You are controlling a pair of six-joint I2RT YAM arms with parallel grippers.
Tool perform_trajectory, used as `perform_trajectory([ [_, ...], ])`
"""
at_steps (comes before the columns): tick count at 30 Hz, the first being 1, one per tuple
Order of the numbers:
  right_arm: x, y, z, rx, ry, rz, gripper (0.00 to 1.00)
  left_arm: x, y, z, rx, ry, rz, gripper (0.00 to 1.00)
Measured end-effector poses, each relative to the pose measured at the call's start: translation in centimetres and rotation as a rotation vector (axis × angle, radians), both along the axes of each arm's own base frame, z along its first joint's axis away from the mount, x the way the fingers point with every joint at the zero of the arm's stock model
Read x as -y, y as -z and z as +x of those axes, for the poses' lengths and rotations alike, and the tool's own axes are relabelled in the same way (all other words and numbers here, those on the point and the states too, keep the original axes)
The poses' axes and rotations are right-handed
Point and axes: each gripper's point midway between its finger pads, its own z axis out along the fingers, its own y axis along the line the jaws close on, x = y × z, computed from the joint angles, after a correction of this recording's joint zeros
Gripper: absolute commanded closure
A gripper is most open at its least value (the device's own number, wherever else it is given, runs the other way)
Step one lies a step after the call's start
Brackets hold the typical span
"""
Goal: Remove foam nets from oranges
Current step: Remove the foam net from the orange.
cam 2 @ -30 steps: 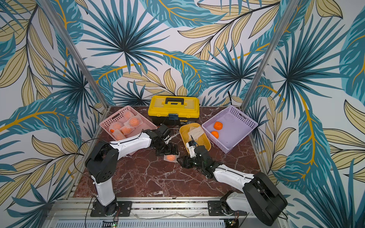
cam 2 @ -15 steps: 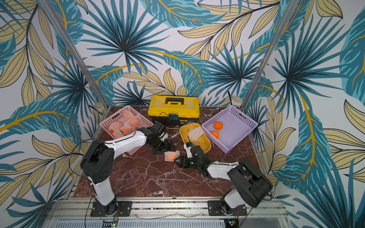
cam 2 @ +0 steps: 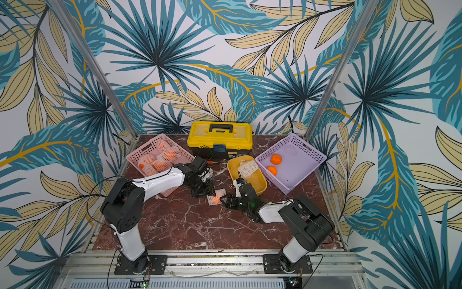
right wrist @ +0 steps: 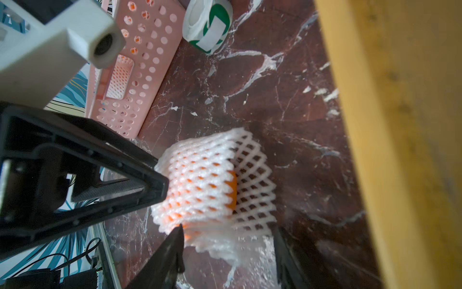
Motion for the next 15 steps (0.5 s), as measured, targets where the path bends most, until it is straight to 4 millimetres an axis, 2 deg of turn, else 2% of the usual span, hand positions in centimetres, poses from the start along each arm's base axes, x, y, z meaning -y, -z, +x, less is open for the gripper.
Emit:
perform_trajectory([
  [4, -0.4, 0.3, 0.4, 0.007, -0.002, 0.018, 0.48, -0.4, 0.2, 0.0, 0.012, 0.011, 0.023, 0.51],
  [10, -1.3, -0.5, 0.9, 0.056, -0.026, 0.069, 0.54, -0.7, 0.5, 0.0, 0.022, 0.031, 0.035, 0.52],
  [15, -1.9, -1.1, 1.5, 0.102, -0.033, 0.106, 0.73, -0.8, 0.6, 0.0, 0.032, 0.045, 0.037, 0.52],
])
